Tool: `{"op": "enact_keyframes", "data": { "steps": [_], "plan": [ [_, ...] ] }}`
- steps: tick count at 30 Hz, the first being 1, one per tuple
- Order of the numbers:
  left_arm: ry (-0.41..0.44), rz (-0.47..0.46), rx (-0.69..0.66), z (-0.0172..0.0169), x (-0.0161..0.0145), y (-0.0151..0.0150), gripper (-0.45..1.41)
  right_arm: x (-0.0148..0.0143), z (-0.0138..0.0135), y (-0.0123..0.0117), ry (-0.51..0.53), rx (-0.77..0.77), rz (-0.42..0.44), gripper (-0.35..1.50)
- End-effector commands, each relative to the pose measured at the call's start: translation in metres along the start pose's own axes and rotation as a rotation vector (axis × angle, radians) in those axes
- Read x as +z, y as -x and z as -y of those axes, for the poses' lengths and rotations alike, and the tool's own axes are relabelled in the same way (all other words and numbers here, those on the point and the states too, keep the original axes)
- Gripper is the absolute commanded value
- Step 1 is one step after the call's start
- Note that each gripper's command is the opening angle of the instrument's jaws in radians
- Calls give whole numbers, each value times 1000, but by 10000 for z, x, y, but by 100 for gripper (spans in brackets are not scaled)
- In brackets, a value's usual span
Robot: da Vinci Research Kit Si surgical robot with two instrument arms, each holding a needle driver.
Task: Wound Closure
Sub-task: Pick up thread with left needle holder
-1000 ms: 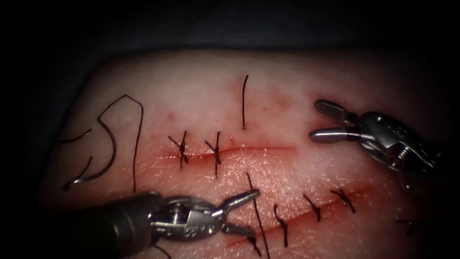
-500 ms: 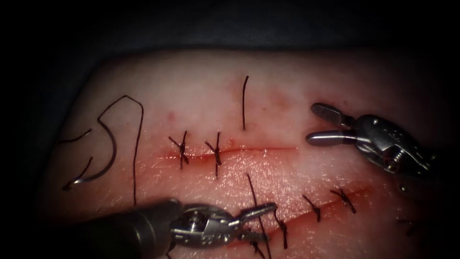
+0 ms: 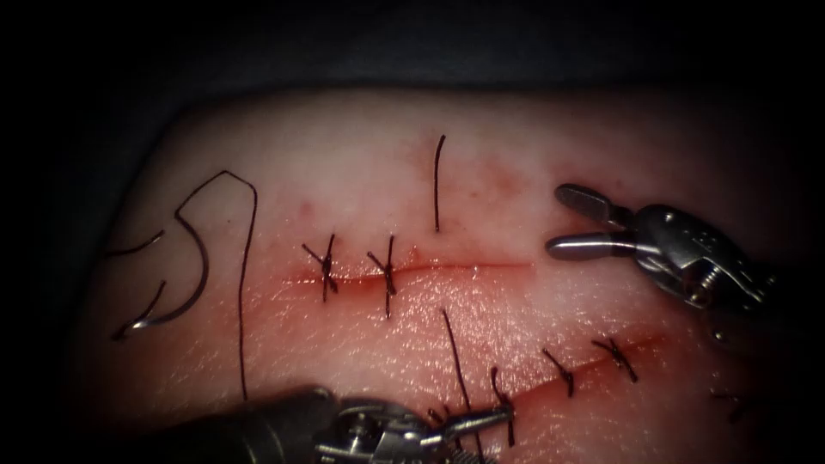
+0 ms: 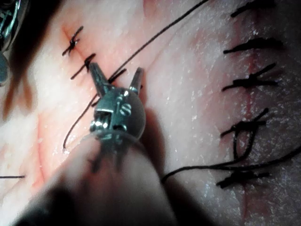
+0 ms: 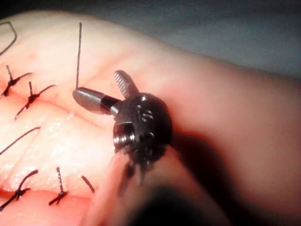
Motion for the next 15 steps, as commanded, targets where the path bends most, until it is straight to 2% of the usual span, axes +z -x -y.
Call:
{"op": "enact_keyframes", "data": {
  "steps": [1, 9, 12, 13, 14, 15],
  "plan": [
    [-1, -1, 3, 4, 7, 3, 31, 13, 0, -1, -2, -1, -2, 108],
    [3, -9, 27, -7, 7, -11, 33, 15, 1, 1, -2, -5, 5, 108],
    [5, -14, 64, -7, 7, -15, 12, 15, 1, 1, -2, -5, 8, 108],
    [5, -16, 76, -6, 7, -17, -9, 16, 1, 2, -2, -5, 8, 108],
    [8, -17, 75, -4, 7, -18, -45, 16, 1, 3, -1, -6, 7, 109],
    [14, -17, 73, -2, 6, -18, -45, 16, 2, 4, -2, -8, 12, 118]
  ]
}}
